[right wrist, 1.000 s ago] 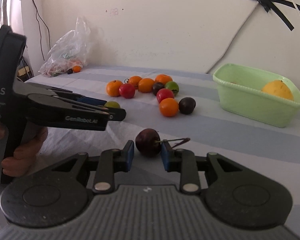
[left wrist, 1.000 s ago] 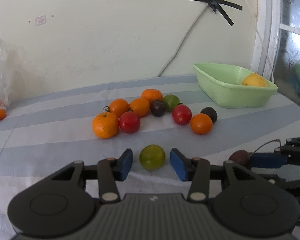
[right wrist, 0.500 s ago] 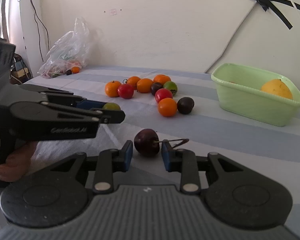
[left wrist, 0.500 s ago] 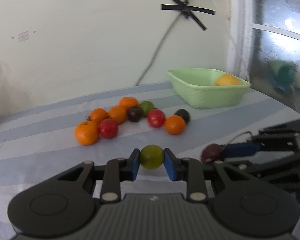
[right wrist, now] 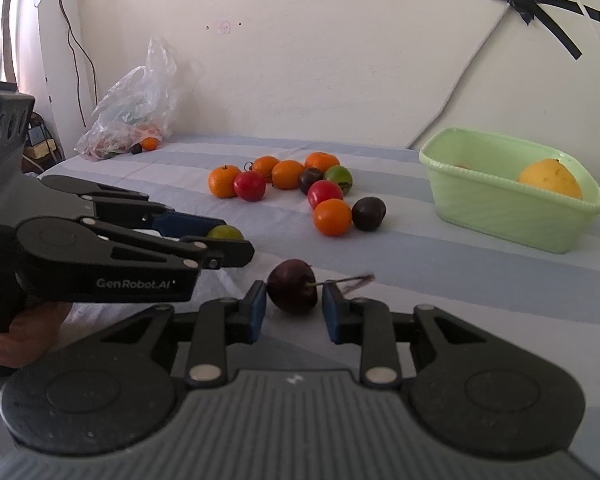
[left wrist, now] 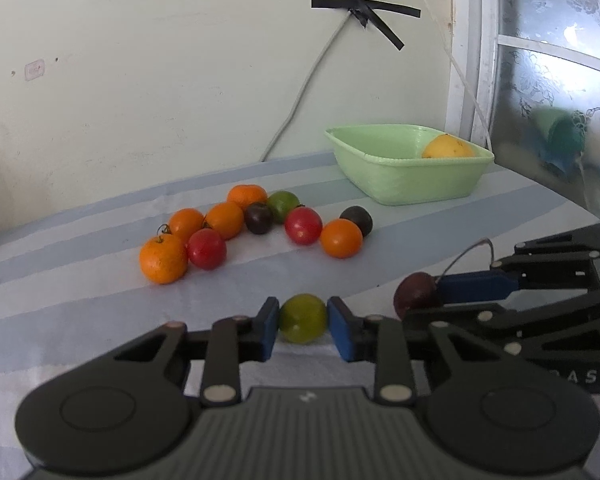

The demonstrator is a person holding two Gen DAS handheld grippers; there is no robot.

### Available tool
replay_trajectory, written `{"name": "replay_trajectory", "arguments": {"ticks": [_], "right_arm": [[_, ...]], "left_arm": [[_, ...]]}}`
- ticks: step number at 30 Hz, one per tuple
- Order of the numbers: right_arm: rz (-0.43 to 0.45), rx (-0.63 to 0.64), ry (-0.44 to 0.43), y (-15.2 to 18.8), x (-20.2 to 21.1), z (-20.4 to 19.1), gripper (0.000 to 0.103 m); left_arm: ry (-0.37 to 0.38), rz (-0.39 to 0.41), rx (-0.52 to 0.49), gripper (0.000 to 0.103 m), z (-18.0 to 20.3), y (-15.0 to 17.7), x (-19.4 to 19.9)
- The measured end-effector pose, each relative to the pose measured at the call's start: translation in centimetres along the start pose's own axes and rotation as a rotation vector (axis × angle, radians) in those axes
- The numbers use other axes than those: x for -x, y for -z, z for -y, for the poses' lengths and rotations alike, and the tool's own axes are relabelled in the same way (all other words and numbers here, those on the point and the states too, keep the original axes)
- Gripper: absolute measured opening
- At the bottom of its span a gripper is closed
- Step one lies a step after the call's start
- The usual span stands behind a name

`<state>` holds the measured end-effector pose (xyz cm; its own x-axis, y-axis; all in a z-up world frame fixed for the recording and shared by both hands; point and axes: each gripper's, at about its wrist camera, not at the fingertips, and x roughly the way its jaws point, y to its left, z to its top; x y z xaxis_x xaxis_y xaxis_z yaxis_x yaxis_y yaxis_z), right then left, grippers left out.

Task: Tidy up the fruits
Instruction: 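Carry the green tomato and cherry over the basin and release both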

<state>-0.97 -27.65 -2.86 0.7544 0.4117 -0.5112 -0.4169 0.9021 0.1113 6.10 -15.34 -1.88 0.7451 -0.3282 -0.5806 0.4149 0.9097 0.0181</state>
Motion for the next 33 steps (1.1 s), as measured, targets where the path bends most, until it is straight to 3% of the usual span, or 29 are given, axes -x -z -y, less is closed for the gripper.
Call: {"name": "replay_trajectory", "arguments": {"ticks": [6,9,17,21,30,33], "right_arm": [[0.029,-0.038,0.011,0.0,0.4,0.4,0.03],[0.065,-0.078,0.009,-0.6,0.9,1.3,0.03],[0.207,-0.095,0.23,-5.5,1.3,7.3,0.03],[0.193,-0.091,0.31,-5.6,-0.8,9.5,0.03],[0.198,-0.06,0.333,-4.7,-2.0,10.2,0.031],[0.209,-0.026,0.345,-4.7,-1.8,9.7,0.045]], "left_arm": [[0.022,-0.003,-0.014,0.026,0.3,-0.2,-0.1],[0.082,-0.017,0.032,0.026,0.3,-1.7,-0.6],[0.157,0.055,0.106,0.027,2.2,-10.9,-3.8],[0.172,0.008,0.123,0.027,3.7,-13.6,-7.4],[0.208,-0.097,0.216,0.028,4.6,-15.0,-13.9],[0.208,-0.118,0.222,0.031,4.7,-14.6,-14.5]]}}
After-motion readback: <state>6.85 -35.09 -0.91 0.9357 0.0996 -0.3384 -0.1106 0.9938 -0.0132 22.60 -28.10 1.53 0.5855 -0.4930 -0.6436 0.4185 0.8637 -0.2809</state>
